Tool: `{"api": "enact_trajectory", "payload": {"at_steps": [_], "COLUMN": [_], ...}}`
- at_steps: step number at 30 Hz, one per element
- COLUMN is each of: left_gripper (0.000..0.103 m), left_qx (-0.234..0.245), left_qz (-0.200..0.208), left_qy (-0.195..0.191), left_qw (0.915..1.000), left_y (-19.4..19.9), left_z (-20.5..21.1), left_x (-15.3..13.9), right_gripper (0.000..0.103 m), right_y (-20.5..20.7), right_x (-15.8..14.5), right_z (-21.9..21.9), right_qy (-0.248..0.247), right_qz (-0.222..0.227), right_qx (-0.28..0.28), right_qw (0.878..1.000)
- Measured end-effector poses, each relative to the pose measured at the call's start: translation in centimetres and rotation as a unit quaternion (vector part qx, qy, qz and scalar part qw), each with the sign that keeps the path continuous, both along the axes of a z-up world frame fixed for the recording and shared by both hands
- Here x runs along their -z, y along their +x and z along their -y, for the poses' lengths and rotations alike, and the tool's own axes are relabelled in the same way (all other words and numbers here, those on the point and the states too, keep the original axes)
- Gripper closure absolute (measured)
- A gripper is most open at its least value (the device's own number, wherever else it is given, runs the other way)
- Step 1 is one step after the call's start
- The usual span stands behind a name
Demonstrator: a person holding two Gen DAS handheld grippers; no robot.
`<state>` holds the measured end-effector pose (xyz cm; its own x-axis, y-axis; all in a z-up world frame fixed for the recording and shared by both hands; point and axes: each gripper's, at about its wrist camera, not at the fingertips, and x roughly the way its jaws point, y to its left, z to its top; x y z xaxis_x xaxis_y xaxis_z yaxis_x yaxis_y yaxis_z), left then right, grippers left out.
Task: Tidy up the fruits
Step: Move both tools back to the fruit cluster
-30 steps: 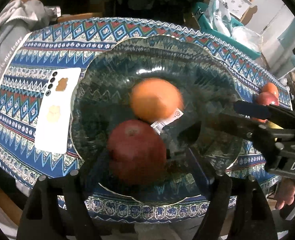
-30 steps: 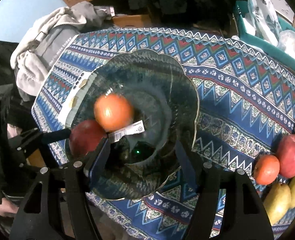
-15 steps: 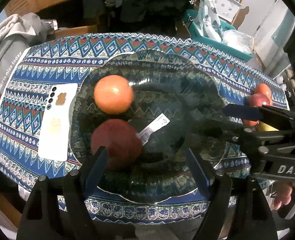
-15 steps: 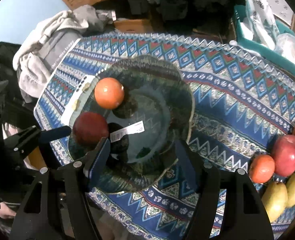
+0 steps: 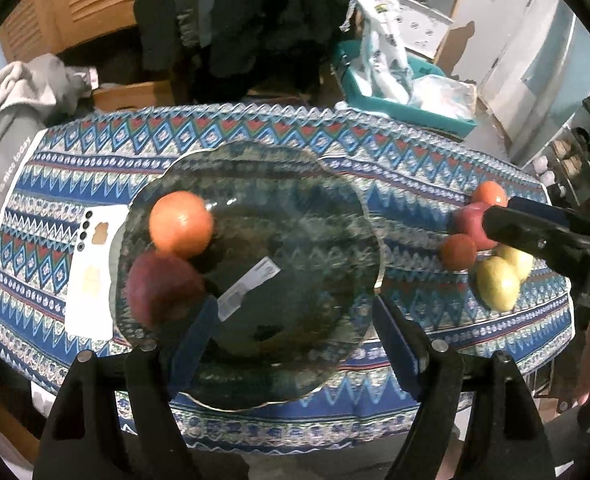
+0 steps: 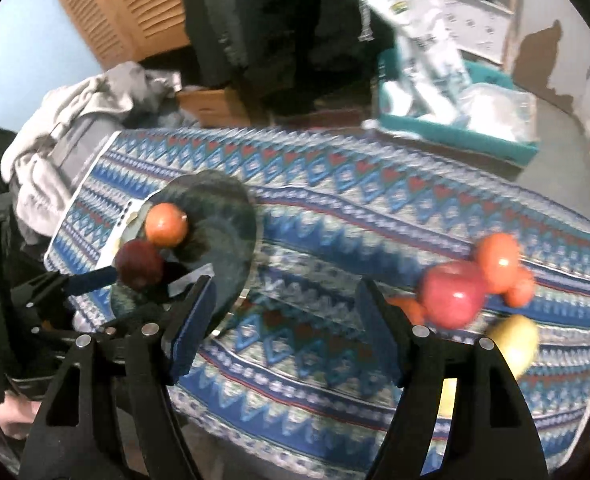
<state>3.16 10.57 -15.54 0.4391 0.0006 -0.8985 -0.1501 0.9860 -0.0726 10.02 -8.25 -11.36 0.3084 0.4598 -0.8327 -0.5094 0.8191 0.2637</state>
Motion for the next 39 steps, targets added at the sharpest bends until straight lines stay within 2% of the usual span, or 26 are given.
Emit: {"api": "enact_trajectory", "payload": {"at_steps": [5, 18, 31, 39], "left_gripper": [0.022, 0.022, 0.022, 0.022], "left_qx": [0.014, 0.058, 0.095, 0.103], "left_qz": [0.013, 0.033, 0.039, 0.026], "left_qy": [0.0, 0.0, 0.004, -0.001], "left_qw": [0.9998, 0.9978, 0.9947, 0.9944], "left_y": [0.4, 1.5, 3.3, 4.8], "left_z": [2.0, 8.0, 13.0, 14.5], "left_x": [-1.1, -2.9, -3.6, -2.7], "right_gripper": [0.024, 0.021, 0.019, 0.016], "right_y": [-0.1, -0.9, -1.6, -1.3], "right_x": [-1.5, -3.6, -3.7, -2.9], "right_z": [3.3, 11.2, 16.8, 19.5], "right_qy": [-0.015, -0.037, -0.05, -0.052], "right_qz": [0.025, 0.059, 0.071, 0.061], "right_qx": [0.028, 0.083, 0.118, 0.141], "right_qw": [0.999, 0.994, 0.989, 0.987]}}
